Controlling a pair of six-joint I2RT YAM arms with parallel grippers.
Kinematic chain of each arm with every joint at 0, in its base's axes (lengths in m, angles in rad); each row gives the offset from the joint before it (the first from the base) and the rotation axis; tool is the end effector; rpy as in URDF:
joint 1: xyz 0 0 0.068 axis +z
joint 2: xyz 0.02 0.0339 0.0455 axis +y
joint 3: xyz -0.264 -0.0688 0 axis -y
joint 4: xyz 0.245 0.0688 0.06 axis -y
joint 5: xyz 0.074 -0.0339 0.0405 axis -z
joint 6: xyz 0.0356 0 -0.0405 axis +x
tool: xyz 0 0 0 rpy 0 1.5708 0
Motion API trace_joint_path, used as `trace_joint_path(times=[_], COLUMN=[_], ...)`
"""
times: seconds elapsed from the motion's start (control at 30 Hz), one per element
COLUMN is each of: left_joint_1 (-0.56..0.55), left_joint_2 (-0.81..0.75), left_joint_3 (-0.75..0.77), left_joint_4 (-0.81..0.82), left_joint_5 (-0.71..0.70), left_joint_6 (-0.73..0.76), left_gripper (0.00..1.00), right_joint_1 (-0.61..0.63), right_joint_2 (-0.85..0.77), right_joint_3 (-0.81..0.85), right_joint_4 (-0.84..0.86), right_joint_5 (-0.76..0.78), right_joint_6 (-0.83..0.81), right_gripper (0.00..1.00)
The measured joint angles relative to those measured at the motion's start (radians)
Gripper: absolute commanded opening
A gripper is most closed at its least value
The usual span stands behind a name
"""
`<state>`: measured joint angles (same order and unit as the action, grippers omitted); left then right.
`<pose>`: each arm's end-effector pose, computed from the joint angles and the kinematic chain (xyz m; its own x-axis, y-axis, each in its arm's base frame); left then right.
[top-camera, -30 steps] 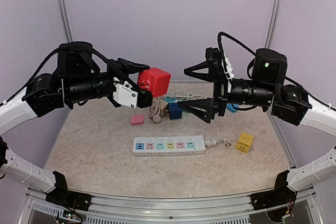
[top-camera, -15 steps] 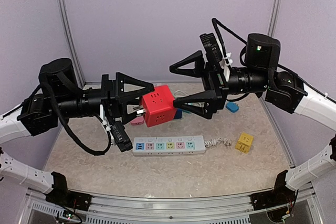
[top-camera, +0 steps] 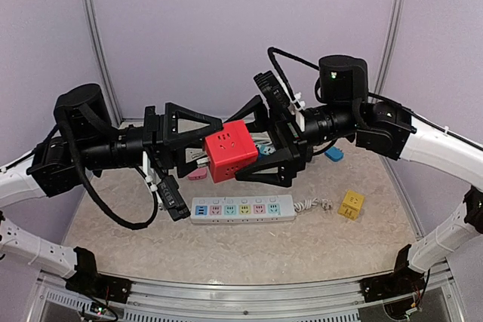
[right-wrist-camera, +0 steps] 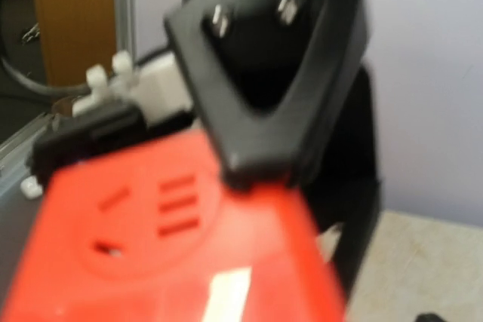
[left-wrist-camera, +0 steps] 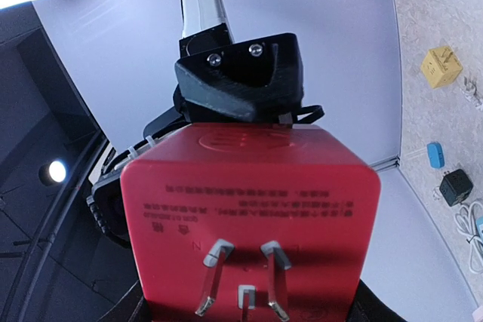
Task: Insert the plug
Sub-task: Pick up the plug from the center of the board.
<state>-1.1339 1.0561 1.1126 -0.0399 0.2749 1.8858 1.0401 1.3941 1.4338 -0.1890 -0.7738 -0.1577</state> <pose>0.0926 -0.2211 0.4188 0.9362 0.1580 0.3141 -0.3124 -0.0357 0.9493 0.1377 0.2837 0.4283 0.0775 -0.0899 -0.9929 -0.9665 -0.2513 -0.0526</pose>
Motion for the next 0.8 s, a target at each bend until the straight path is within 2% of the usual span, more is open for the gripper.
trace_joint_path(times=[0.13,0.2,0.3,0.33,0.5,0.53,0.57,0.6,0.67,0.77,0.8], left_joint_1=[0.000,0.000,0.000,0.000,-0.002,-0.002,-0.002,-0.002,-0.003,-0.007,-0.007], left_joint_2=[0.000,0.000,-0.010,-0.014,-0.021,-0.022,-0.022,-0.022,-0.022,-0.022,-0.023], left_joint_3=[-0.001,-0.006,-0.020,-0.025,-0.034,-0.037,-0.039,-0.041,-0.042,-0.042,-0.043], left_joint_4=[0.018,0.026,0.037,0.045,0.058,0.058,0.057,0.056,0.047,0.027,0.006], left_joint_5=[0.002,0.002,0.002,0.005,-0.001,-0.006,-0.011,-0.018,-0.037,-0.085,-0.104], left_joint_6=[-0.004,-0.008,-0.040,-0.062,-0.085,-0.090,-0.095,-0.098,-0.106,-0.115,-0.122], left_gripper=[0.00,0.00,0.00,0.00,0.00,0.10,0.36,0.53,0.67,0.98,0.99], right_joint_1=[0.020,0.021,0.023,0.024,0.026,0.026,0.026,0.026,0.028,0.033,0.031], right_joint_2=[0.033,0.035,0.032,0.032,0.032,0.031,0.028,0.026,0.017,0.011,0.008], right_joint_3=[0.012,0.013,0.012,0.012,0.006,0.000,-0.007,-0.013,-0.025,-0.029,-0.030], right_joint_4=[-0.044,-0.048,-0.038,-0.024,-0.003,0.004,0.009,0.011,0.012,0.004,-0.004], right_joint_5=[-0.002,-0.005,-0.013,-0.021,-0.016,-0.010,-0.003,0.004,0.035,0.090,0.114], right_joint_6=[-0.024,-0.034,-0.043,-0.051,-0.038,-0.034,-0.032,-0.030,-0.025,-0.013,-0.007], right_gripper=[0.69,0.49,0.08,0.00,0.00,0.00,0.00,0.00,0.00,0.00,0.00])
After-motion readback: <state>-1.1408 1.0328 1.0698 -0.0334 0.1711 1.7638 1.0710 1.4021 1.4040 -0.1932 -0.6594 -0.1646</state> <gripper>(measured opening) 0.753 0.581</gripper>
